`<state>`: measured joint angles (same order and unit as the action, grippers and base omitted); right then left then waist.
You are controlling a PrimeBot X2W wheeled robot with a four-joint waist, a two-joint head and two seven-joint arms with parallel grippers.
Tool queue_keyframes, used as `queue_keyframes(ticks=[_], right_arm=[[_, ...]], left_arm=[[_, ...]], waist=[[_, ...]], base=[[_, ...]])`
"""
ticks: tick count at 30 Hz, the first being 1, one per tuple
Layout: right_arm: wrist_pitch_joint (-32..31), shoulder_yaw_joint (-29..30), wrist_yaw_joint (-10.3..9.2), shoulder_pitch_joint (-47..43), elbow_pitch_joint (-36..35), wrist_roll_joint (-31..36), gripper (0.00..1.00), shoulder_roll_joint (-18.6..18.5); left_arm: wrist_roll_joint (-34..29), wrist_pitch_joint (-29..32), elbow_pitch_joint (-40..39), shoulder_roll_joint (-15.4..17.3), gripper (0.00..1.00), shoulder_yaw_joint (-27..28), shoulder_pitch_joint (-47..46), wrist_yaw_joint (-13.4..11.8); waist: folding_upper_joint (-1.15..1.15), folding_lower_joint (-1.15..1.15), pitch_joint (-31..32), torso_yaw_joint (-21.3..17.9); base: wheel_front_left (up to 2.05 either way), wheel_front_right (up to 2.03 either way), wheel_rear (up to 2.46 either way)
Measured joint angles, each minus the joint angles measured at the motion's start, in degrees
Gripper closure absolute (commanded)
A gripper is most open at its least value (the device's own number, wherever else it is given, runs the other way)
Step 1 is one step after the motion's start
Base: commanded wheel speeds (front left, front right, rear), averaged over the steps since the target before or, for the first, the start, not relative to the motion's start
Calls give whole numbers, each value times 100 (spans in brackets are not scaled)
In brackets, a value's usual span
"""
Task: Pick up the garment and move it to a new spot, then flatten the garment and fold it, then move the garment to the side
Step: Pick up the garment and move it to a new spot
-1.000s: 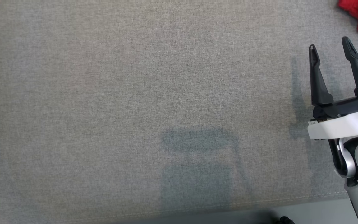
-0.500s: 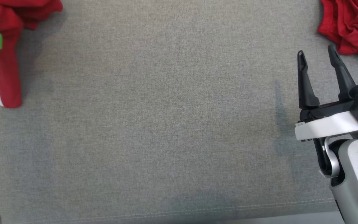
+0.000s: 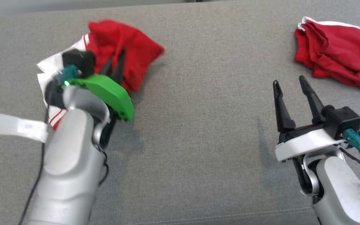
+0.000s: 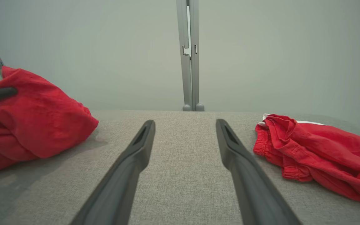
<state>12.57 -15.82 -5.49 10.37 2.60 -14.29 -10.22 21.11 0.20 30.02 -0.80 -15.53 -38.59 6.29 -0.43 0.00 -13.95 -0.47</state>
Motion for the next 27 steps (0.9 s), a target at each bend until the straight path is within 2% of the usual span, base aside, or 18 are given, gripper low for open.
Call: queue_keyframes(ticks=[2, 6, 10, 18, 27], right_arm=[[-1, -94, 44, -62, 56, -29, 0, 71], [-1, -201, 94, -90, 76, -42, 0, 137], [-1, -271, 133, -137, 156, -43, 0, 159], [-1, -430, 200, -145, 255, -49, 0, 308], [-1, -571, 298, -133, 409, -73, 0, 368]], left_arm=[[70, 1, 127, -132, 100, -125, 349, 0], [153, -101, 202, 33, 100, -296, 698, 0], [189, -235, 271, 178, 100, -427, 732, -22], [201, -389, 288, 202, 100, -735, 739, -145], [789, -465, 260, 235, 100, -1550, 726, -287]], waist=[[0, 0, 146, -42], [0, 0, 356, -203], [0, 0, 462, -447], [0, 0, 557, -910], [0, 0, 564, -1557]], base=[[0, 0, 0], [0, 0, 0], [0, 0, 0], [0, 0, 0], [0, 0, 0]])
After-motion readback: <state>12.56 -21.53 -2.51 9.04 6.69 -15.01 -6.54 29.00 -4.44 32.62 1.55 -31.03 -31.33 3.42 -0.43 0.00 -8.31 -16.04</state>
